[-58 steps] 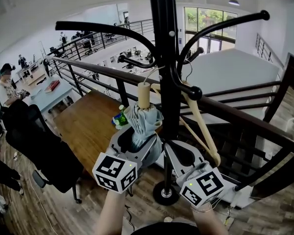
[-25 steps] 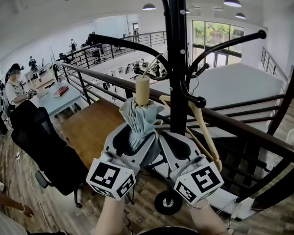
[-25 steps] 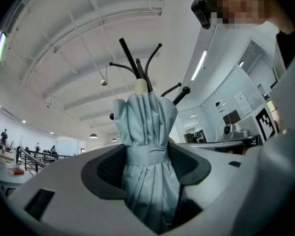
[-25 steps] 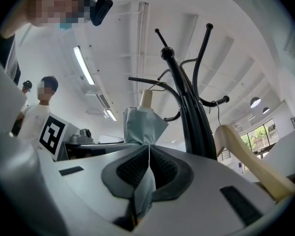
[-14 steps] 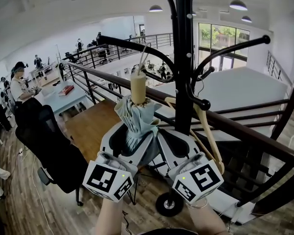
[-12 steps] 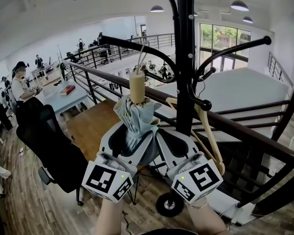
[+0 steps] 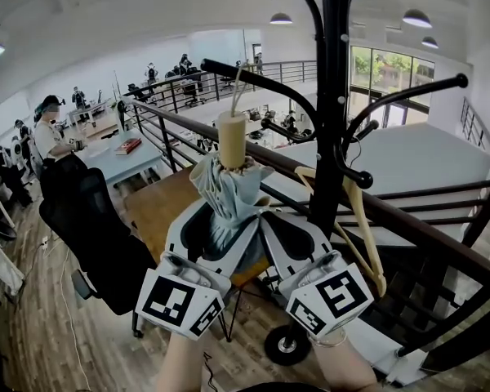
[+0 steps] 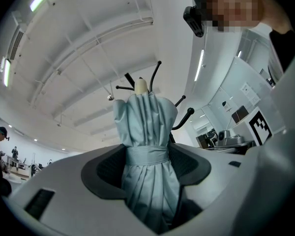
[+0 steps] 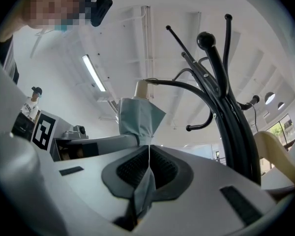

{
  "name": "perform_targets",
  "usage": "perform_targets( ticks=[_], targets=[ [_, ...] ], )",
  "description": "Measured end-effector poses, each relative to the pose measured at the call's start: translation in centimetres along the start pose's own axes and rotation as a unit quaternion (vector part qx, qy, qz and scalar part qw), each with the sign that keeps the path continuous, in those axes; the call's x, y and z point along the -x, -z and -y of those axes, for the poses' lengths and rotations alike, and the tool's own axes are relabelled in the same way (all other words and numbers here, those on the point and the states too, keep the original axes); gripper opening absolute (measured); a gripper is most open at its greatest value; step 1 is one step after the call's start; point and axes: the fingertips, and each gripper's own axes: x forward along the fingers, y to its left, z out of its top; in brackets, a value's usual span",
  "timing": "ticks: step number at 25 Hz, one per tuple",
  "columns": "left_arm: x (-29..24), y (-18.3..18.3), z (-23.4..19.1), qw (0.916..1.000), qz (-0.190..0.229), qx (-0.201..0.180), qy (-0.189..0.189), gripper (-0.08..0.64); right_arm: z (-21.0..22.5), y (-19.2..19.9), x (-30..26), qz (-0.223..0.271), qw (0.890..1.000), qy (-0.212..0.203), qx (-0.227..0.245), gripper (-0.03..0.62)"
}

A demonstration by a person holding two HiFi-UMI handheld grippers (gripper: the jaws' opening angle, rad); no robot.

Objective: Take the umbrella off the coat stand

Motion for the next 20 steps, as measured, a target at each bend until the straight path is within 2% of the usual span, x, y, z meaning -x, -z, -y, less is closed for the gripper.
perform_targets(
  ticks=[15, 20],
  targets=[
    [2.9, -1.9, -2.6, 0.9989, 0.004, -0.023, -0.04, 0.285, -2.3, -0.8, -1.7, 0.011, 1.0, -0.027, -0.007, 0.029],
    [4.1, -1.5, -3.2, 0.9984, 0.002, -0.015, -0.055, 0.285, -2.8, -0.4, -1.8, 0.007, 0.999, -0.032, -0.011, 0.029]
  ],
)
